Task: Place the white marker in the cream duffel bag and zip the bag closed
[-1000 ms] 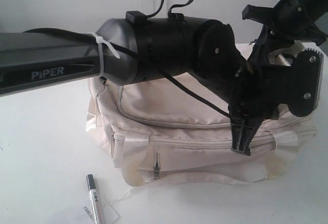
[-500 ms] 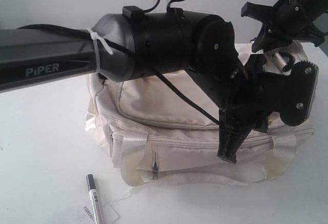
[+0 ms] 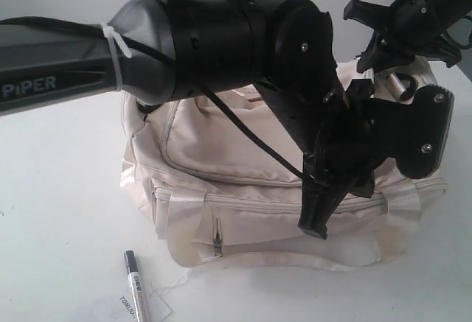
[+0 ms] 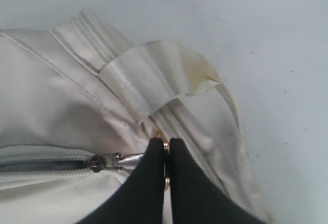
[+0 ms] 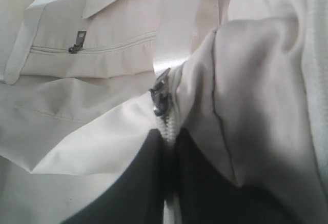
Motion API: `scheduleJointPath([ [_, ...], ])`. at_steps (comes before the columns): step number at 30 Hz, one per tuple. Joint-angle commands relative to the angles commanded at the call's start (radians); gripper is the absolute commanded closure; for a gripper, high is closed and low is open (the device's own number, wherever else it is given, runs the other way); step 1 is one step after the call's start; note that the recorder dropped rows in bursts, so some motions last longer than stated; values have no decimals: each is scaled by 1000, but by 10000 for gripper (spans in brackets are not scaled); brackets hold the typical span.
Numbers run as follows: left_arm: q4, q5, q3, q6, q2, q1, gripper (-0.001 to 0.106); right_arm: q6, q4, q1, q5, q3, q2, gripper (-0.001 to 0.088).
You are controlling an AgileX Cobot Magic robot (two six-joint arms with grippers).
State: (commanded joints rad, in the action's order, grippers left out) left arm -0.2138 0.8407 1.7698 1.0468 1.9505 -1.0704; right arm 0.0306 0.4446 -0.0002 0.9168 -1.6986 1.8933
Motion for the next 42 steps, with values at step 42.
scheduleJointPath([
  [42,59,18,0,-87,-8,0,1053,-115,0,0,-51,0,18,868],
])
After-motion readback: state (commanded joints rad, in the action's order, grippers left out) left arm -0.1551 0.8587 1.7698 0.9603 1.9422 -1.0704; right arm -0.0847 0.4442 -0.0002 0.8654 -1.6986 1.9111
